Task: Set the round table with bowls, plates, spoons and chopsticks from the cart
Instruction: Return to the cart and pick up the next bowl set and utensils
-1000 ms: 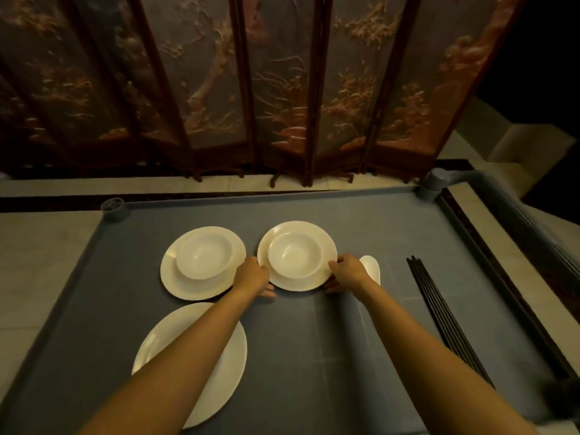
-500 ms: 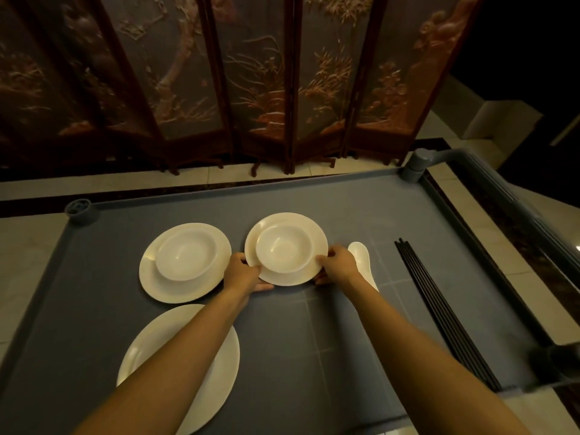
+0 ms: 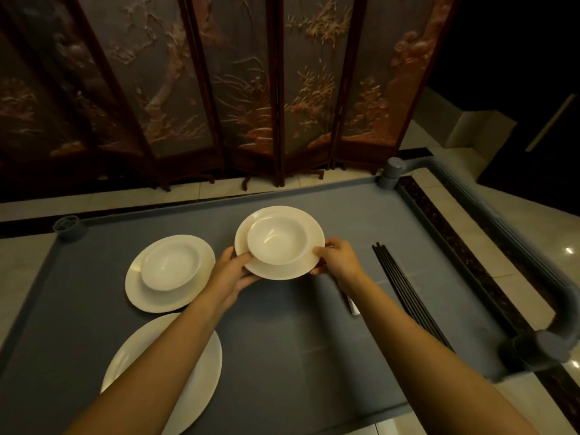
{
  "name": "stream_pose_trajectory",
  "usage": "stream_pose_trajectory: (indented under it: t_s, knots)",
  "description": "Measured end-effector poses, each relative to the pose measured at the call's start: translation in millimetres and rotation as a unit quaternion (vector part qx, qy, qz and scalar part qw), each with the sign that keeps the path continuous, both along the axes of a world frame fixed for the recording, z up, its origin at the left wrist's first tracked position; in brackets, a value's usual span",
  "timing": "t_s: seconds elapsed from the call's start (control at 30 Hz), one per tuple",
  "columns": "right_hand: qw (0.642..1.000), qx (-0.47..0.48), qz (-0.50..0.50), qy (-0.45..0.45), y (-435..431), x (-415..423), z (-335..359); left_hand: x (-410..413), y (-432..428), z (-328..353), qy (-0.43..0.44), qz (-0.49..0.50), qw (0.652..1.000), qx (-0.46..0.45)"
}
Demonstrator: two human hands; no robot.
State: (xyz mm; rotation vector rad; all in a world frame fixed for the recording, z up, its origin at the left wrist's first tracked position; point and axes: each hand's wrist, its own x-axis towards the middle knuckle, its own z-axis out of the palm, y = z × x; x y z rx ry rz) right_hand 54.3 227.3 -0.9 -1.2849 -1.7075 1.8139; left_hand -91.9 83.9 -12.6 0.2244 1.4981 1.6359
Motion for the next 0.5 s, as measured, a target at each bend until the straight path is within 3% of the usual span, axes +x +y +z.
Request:
stream_pose_trajectory:
  t_s: [0.2,0.4,0.43,0.5]
  knots:
    - [0.999,0.025,0.029,0.017,9.1,12.4,30.9,1.6,12.3,15.3,-0.138,-0.043,0.983,0.111]
    - [0.998,0.021,0.038,0.040,19.7,26.8,36.0,13.7,23.6,24.2,-0.126,-0.003,0.986,0.113]
    - [0.999,0.029,0.028,0.024,23.2,28.8,32.8,15.3,25.1,26.1,-0.123,0.000,0.986,0.110]
    - [0.986,0.126,0.025,-0.103,30.6,33.4,22.2,17.7,27.5,29.4,-0.115,0.003,0.988,0.103]
